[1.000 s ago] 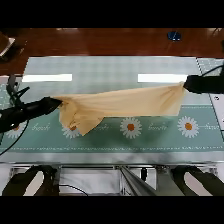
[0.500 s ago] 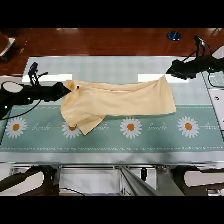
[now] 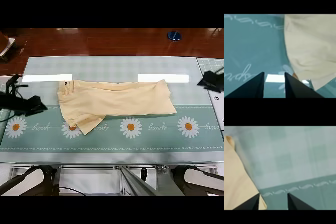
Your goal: Fold the shirts.
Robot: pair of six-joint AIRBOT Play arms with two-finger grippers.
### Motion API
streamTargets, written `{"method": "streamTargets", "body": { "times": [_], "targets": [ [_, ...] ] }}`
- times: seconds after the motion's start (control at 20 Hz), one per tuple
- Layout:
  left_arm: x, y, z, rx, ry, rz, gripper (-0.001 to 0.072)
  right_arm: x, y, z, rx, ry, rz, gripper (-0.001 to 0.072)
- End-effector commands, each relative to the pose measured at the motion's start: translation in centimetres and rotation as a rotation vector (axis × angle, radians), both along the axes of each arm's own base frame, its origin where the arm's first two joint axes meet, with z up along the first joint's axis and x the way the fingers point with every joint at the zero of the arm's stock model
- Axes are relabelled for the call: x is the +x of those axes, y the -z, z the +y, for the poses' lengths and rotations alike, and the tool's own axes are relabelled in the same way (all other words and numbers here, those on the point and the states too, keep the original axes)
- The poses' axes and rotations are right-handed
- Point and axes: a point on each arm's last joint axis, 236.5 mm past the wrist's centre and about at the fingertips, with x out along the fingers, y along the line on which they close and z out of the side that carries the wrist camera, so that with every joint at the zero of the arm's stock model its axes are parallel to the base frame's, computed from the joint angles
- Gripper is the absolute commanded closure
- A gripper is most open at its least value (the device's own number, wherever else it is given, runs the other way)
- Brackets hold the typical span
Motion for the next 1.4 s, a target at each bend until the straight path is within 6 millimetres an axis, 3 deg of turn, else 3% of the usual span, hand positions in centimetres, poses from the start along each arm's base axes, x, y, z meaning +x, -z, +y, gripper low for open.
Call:
{"method": "streamTargets", "body": {
  "times": [0.0,0.15,0.35,0.5,0.55,0.6,0.8,1.0,1.15,1.2,1.3,1.35],
  "targets": [
    [-6.1,2.3,-0.1,-0.005,-0.03,0.111,0.0365,-6.2,3.6,1.1,0.072,0.128,-0.001,0.0305],
    [-8.6,4.0,-2.3,-0.058,-0.065,0.134,0.0365,-8.9,5.8,5.1,0.188,0.151,-0.005,0.0305],
    [-8.3,5.0,-5.6,-0.195,-0.149,0.082,0.0369,-10.9,7.4,7.5,0.261,0.163,0.025,0.0305],
    [-7.0,4.4,-7.1,-0.279,-0.168,0.022,0.0353,-11.2,7.5,7.9,0.274,0.159,0.036,0.0305],
    [-6.7,4.2,-7.3,-0.289,-0.174,0.012,0.0303,-11.2,7.5,7.9,0.274,0.16,0.037,0.0305],
    [-6.3,4.1,-7.3,-0.294,-0.186,-0.002,0.0198,-11.2,7.5,7.9,0.275,0.16,0.036,0.0305],
    [-4.4,4.3,-8.8,-0.295,-0.175,-0.051,0.0201,-11.0,7.4,8.0,0.281,0.163,0.031,0.0305],
    [-1.1,5.8,-10.6,-0.273,-0.222,-0.116,0.0203,-11.0,7.4,8.0,0.283,0.164,0.031,0.0305],
    [-1.2,7.9,-12.0,-0.263,-0.192,-0.055,0.0204,-11.0,7.4,8.0,0.283,0.165,0.031,0.0305],
    [-1.1,8.3,-12.2,-0.264,-0.186,-0.037,0.0226,-10.9,7.4,7.9,0.28,0.168,0.027,0.0305],
    [-0.5,8.3,-12.2,-0.267,-0.184,-0.032,0.0634,-10.6,7.4,7.5,0.272,0.19,0.014,0.0305],
    [0.1,7.9,-12.1,-0.265,-0.18,-0.048,0.0688,-10.4,7.4,7.3,0.269,0.203,0.008,0.0305]
  ]
}}
